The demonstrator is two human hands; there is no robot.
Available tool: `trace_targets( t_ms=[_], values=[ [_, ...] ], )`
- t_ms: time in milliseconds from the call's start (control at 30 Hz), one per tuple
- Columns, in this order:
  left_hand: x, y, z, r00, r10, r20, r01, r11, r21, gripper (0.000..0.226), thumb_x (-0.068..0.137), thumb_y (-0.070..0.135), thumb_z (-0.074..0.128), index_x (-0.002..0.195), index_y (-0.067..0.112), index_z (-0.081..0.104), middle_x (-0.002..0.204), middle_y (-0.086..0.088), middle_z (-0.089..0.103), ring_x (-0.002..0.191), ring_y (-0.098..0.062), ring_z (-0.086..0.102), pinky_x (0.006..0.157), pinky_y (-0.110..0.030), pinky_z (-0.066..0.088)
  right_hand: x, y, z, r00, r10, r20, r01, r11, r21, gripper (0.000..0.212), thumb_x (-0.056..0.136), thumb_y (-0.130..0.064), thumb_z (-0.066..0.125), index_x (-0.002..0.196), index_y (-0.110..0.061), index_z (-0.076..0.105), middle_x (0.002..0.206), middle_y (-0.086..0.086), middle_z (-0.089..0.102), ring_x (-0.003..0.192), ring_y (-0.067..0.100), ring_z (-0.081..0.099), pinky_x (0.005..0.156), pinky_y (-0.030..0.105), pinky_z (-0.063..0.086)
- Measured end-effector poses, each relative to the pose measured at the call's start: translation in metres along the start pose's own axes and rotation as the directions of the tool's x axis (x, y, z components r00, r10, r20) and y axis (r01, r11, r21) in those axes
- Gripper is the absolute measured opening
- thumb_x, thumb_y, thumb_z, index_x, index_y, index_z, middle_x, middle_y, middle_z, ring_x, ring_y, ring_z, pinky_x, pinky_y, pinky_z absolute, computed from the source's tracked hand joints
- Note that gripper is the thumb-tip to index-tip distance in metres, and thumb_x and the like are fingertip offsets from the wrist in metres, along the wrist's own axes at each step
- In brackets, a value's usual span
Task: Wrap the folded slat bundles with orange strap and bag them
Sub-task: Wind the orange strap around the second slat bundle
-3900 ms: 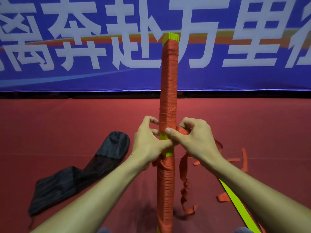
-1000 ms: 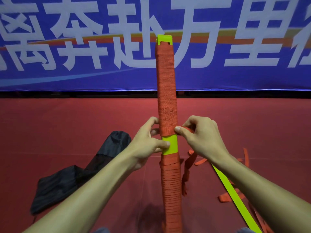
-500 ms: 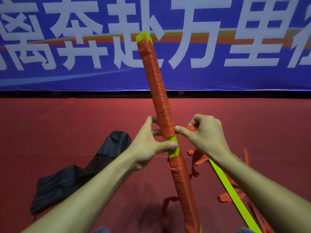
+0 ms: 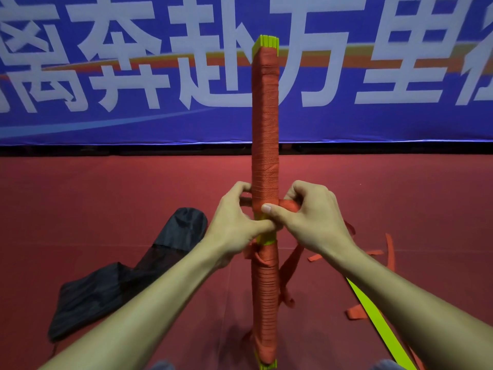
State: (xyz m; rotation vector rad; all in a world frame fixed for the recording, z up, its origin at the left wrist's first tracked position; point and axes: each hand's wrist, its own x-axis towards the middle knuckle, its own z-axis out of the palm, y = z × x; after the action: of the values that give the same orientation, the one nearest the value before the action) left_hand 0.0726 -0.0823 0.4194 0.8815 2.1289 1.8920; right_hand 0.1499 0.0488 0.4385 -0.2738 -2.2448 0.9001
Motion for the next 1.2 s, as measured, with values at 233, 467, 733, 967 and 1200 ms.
trace_targets(
  t_ms=[233,467,733,967,1200],
  values=[
    [-0.001,-0.003,-0.004,0.975,-0.092,0.2,0.129,0.975,-0.178,0.059,0.074,-0.02,0.072,0.114,0.018,0.052,0.095,-0.007,0.074,0.076,-0.017,0.07,0.067,-0.032,0.057,0.002,0.008,-0.006,1.0,0.015,-0.011,-0.015,1.0,-0.018,0.038,0.073,-0.04,0.081,0.065,-0.013,0.055,0.053,-0.005,0.052,0.051,0.013,0.046,0.051,0.029,0.036],
    [0.001,-0.002,-0.002,0.99,-0.11,0.086,0.126,0.97,-0.206,0.067,0.065,-0.017,0.081,0.121,0.013,0.058,0.105,-0.015,0.072,0.087,-0.022,0.073,0.073,-0.037,0.061,0.003,0.01,-0.003,0.999,0.029,0.013,-0.028,0.999,-0.033,0.034,0.077,-0.041,0.078,0.064,-0.018,0.056,0.052,-0.007,0.051,0.049,0.008,0.049,0.047,0.021,0.033],
    [0.001,-0.003,-0.007,0.994,-0.052,0.094,0.07,0.976,-0.204,0.044,0.074,-0.015,0.076,0.107,0.01,0.061,0.103,-0.015,0.068,0.085,-0.017,0.069,0.073,-0.036,0.062,0.003,0.01,-0.001,1.0,0.01,0.017,-0.008,0.997,-0.08,0.025,0.083,-0.03,0.075,0.066,-0.02,0.059,0.057,-0.011,0.054,0.055,0.004,0.048,0.051,0.019,0.032],
    [0.001,-0.005,-0.017,0.913,-0.049,0.405,0.2,0.919,-0.341,0.056,0.071,-0.014,0.066,0.11,0.018,0.043,0.1,-0.016,0.072,0.076,-0.018,0.068,0.057,-0.019,0.048,0.007,0.012,-0.005,0.999,0.021,-0.024,-0.022,0.998,-0.061,0.027,0.081,-0.029,0.077,0.063,-0.022,0.058,0.056,-0.012,0.057,0.054,0.001,0.051,0.051,0.012,0.035],
    [0.001,-0.011,-0.018,0.902,-0.021,0.431,0.213,0.891,-0.402,0.069,0.069,-0.015,0.067,0.12,0.019,0.037,0.096,-0.016,0.072,0.077,-0.022,0.069,0.07,-0.031,0.057,0.005,0.011,-0.006,1.0,0.025,-0.018,-0.026,0.998,-0.06,0.026,0.077,-0.031,0.081,0.064,-0.021,0.06,0.058,-0.011,0.059,0.057,0.003,0.053,0.052,0.013,0.034]
  ],
)
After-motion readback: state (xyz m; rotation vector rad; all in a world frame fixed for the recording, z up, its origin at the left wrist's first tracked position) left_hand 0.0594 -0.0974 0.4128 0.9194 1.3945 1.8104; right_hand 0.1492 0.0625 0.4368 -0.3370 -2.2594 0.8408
